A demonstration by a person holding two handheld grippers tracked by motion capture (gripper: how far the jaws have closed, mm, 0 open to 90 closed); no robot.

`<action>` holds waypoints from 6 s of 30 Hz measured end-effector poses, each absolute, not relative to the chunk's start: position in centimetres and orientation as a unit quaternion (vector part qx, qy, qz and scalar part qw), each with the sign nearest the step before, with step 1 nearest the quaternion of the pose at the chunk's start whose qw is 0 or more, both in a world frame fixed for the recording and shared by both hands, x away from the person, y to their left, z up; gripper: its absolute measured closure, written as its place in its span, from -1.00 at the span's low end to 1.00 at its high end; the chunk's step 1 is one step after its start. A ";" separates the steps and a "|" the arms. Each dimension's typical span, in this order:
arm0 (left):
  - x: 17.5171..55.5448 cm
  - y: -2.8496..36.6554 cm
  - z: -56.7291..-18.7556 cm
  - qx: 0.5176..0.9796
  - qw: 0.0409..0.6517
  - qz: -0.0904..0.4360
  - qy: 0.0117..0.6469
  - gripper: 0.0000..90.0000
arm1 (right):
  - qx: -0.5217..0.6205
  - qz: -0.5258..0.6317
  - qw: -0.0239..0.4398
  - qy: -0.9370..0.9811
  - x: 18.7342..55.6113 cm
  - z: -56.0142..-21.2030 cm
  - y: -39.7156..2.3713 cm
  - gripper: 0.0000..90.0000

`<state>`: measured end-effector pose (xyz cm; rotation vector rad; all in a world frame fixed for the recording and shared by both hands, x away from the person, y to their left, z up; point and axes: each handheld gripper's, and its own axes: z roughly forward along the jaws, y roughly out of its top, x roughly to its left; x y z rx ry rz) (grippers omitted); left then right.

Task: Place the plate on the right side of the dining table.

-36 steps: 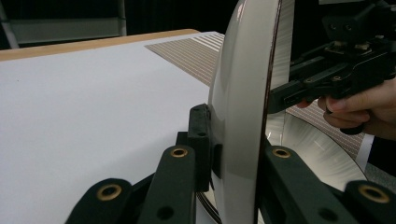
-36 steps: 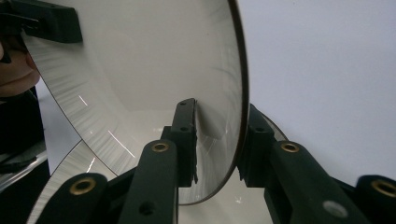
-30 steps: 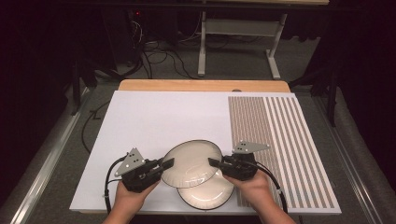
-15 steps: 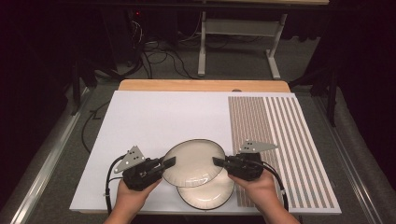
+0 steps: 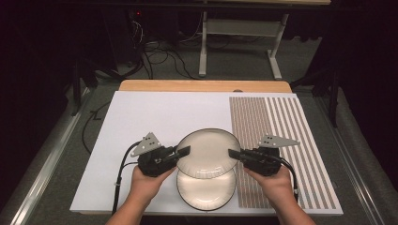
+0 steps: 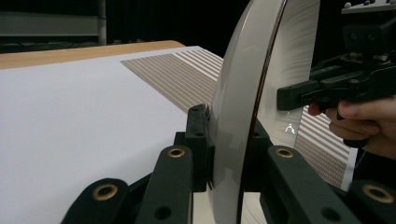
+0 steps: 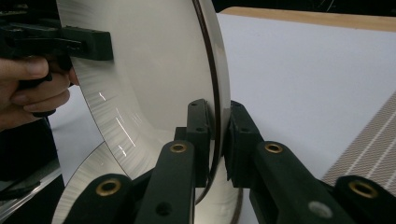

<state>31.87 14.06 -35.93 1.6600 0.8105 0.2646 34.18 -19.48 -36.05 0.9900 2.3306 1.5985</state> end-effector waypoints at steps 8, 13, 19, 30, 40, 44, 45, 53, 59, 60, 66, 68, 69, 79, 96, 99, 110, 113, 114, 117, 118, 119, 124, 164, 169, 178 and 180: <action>33.6 11.2 -35.0 0.721 0.594 0.104 0.340 0.73 | 0.344 0.536 0.091 0.766 34.5 -35.1 -22.2 0.87; 34.8 9.3 -34.8 0.726 0.591 0.098 0.336 0.71 | 0.356 0.535 0.103 0.760 34.7 -34.7 -24.0 0.87; 36.4 6.9 -34.5 0.734 0.586 0.087 0.333 0.70 | 0.374 0.534 0.112 0.750 35.1 -34.6 -26.3 0.87; 38.7 3.1 -34.2 0.742 0.579 0.071 0.329 0.68 | 0.405 0.529 0.126 0.736 35.5 -34.3 -29.8 0.87; 40.9 -0.3 -34.6 0.754 0.563 0.064 0.333 0.64 | 0.437 0.521 0.131 0.721 36.2 -35.0 -32.5 0.87; 41.4 -1.7 -34.4 0.762 0.552 0.064 0.333 0.63 | 0.447 0.523 0.129 0.714 36.4 -35.3 -33.7 0.87; 41.4 -2.0 -34.3 0.763 0.550 0.064 0.332 0.63 | 0.447 0.524 0.130 0.713 36.4 -35.4 -34.0 0.87; 42.2 -4.2 -34.2 0.768 0.543 0.061 0.334 0.61 | 0.460 0.519 0.135 0.708 36.4 -35.3 -35.9 0.87; 43.1 -5.3 -34.8 0.771 0.534 0.053 0.343 0.59 | 0.474 0.510 0.134 0.705 36.9 -35.6 -36.7 0.87; 43.2 -5.5 -35.0 0.773 0.532 0.053 0.343 0.59 | 0.476 0.508 0.133 0.705 37.0 -35.7 -36.9 0.87; 43.8 -6.4 -36.4 0.777 0.519 0.041 0.354 0.58 | 0.486 0.497 0.128 0.707 37.4 -36.6 -37.6 0.88; 43.9 -6.7 -36.8 0.780 0.513 0.040 0.356 0.58 | 0.490 0.492 0.128 0.708 37.5 -36.9 -37.8 0.88; 44.0 -6.8 -37.0 0.781 0.510 0.039 0.357 0.58 | 0.491 0.490 0.128 0.708 37.6 -37.1 -37.9 0.88; 44.3 -7.7 -38.2 0.791 0.484 0.039 0.372 0.59 | 0.499 0.476 0.129 0.712 37.9 -38.1 -38.5 0.88; 44.5 -8.6 -38.7 0.798 0.461 0.050 0.386 0.59 | 0.508 0.471 0.115 0.712 38.1 -39.5 -39.1 0.88; 44.4 -8.7 -38.7 0.794 0.460 0.069 0.392 0.57 | 0.508 0.469 0.115 0.713 38.2 -39.5 -39.0 0.87; 42.7 -4.5 -36.4 0.774 0.493 0.107 0.382 0.00 | 0.517 0.456 0.122 0.714 38.3 -39.4 -38.8 0.85; 42.1 -2.5 -35.8 0.767 0.502 0.122 0.380 -0.15 | 0.519 0.454 0.120 0.715 38.4 -39.5 -38.8 0.84; 41.9 -1.8 -35.7 0.764 0.505 0.123 0.382 -0.18 | 0.519 0.452 0.121 0.715 38.4 -39.5 -38.8 0.83; 41.4 0.3 -35.2 0.754 0.514 0.131 0.387 -0.31 | 0.523 0.448 0.123 0.715 38.5 -39.6 -38.8 0.82; 41.1 0.9 -35.1 0.751 0.516 0.135 0.389 -0.37 | 0.524 0.446 0.122 0.715 38.6 -39.5 -38.8 0.82; 40.9 1.6 -35.0 0.749 0.518 0.137 0.390 -0.42 | 0.525 0.443 0.122 0.716 38.7 -39.5 -38.7 0.81; 39.4 5.1 -34.8 0.736 0.527 0.156 0.394 -0.66 | 0.530 0.435 0.124 0.718 39.0 -39.4 -38.5 0.80; 31.5 21.5 -39.5 0.706 0.505 0.233 0.438 -1.00 | 0.590 0.406 0.107 0.689 40.6 -40.6 -38.3 0.63; 31.6 21.7 -39.6 0.705 0.502 0.232 0.444 -1.00 | 0.595 0.402 0.107 0.687 40.6 -40.8 -38.3 0.61; 31.7 21.8 -39.6 0.704 0.501 0.235 0.445 -1.00 | 0.610 0.390 0.107 0.682 40.8 -41.1 -38.3 0.56; 31.8 21.8 -39.7 0.706 0.498 0.237 0.445 -1.00 | 0.614 0.384 0.111 0.681 40.8 -41.2 -38.3 0.56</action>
